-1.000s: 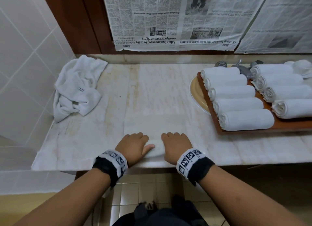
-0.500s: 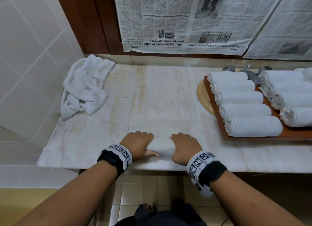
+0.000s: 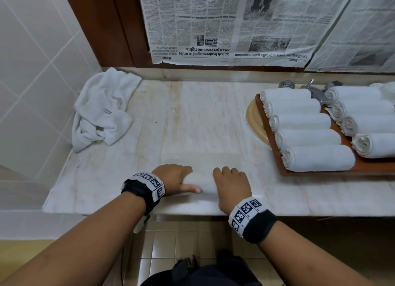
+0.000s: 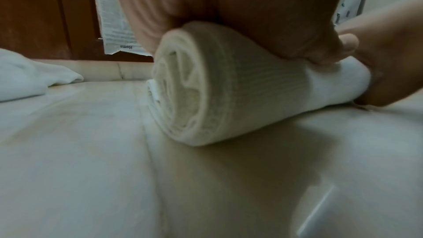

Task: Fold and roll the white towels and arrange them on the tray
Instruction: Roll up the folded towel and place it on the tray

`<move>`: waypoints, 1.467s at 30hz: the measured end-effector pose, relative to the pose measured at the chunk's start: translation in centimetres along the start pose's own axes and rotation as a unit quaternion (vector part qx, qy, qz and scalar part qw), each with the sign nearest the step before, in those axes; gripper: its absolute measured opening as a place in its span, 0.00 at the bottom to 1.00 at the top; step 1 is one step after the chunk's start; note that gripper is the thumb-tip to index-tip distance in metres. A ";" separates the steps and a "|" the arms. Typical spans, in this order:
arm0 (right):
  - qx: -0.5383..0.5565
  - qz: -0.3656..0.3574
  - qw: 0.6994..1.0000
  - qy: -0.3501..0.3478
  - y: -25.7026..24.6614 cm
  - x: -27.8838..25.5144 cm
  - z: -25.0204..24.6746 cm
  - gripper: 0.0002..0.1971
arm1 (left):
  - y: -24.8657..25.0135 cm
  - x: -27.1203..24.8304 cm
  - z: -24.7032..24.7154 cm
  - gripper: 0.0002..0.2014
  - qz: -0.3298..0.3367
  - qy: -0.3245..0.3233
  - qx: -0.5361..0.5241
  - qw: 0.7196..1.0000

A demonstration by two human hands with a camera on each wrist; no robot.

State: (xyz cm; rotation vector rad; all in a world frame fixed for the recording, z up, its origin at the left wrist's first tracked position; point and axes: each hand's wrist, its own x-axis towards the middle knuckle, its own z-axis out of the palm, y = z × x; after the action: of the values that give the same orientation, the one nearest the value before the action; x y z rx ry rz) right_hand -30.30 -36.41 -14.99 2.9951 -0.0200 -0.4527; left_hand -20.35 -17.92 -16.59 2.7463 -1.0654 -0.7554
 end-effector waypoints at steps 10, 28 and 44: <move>-0.006 -0.053 0.994 -0.097 0.4 2.9 -2.4 0.21 | 3.8 -2.3 5.8 0.45 -0.043 0.261 0.152 0.952; 0.016 -0.019 1.000 -0.003 -0.3 -0.4 0.2 0.27 | 4.3 -3.2 4.2 0.42 0.016 0.152 0.172 0.973; 0.131 0.012 0.987 -0.092 4.5 -0.5 -0.2 0.32 | 0.5 -3.6 1.2 0.39 -0.035 0.060 0.093 0.993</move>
State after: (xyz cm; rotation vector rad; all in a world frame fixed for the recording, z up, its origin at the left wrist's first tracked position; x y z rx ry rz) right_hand -30.73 -40.85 -14.14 3.1894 -0.1428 -0.7797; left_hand -23.50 -15.77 -15.99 2.9565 -1.0698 -0.5151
